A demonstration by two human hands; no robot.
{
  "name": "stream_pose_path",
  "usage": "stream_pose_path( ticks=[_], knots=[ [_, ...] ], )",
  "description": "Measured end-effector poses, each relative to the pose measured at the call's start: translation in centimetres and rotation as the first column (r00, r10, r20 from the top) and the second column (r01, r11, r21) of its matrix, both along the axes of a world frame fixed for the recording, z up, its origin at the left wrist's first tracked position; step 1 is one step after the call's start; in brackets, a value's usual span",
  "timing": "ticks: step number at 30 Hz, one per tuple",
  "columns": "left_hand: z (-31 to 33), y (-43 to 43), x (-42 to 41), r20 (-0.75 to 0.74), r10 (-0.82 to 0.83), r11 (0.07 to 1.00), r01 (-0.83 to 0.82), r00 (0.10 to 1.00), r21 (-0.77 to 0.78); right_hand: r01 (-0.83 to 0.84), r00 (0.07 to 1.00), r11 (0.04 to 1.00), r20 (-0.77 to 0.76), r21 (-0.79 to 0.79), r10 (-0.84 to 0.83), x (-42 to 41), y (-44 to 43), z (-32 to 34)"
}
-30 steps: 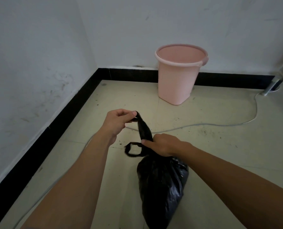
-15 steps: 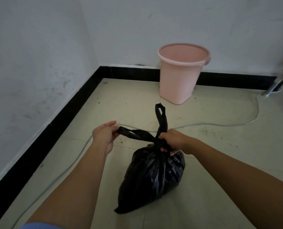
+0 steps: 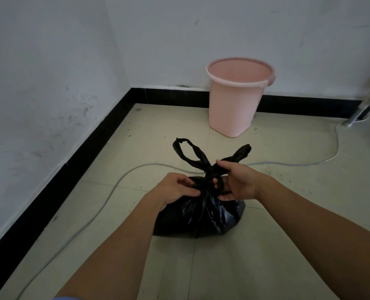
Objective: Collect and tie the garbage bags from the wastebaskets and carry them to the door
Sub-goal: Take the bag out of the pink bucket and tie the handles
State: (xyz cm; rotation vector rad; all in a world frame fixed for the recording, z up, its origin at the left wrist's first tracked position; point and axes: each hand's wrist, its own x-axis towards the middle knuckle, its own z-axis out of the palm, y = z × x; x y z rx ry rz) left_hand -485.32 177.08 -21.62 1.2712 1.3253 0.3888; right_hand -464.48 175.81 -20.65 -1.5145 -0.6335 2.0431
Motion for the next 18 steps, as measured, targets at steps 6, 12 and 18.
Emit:
stream_pose_path(
  ticks=[6,12,18],
  knots=[
    [-0.2,-0.2,0.7,0.131,-0.014,0.999,0.019,0.991,-0.034,-0.037,0.999,0.998,-0.020,0.041,0.038,0.3,-0.1,0.4],
    [-0.4,-0.2,0.0,0.152,0.078,0.997,-0.073,0.985,-0.038,-0.166,0.978,0.981,-0.112,0.104,0.178,0.5,-0.1,0.7],
    [-0.2,0.3,-0.6,0.158,0.125,0.992,-0.129,0.979,0.013,-0.165,0.964,0.938,0.253,0.304,0.088,-0.6,0.1,1.2]
  ],
)
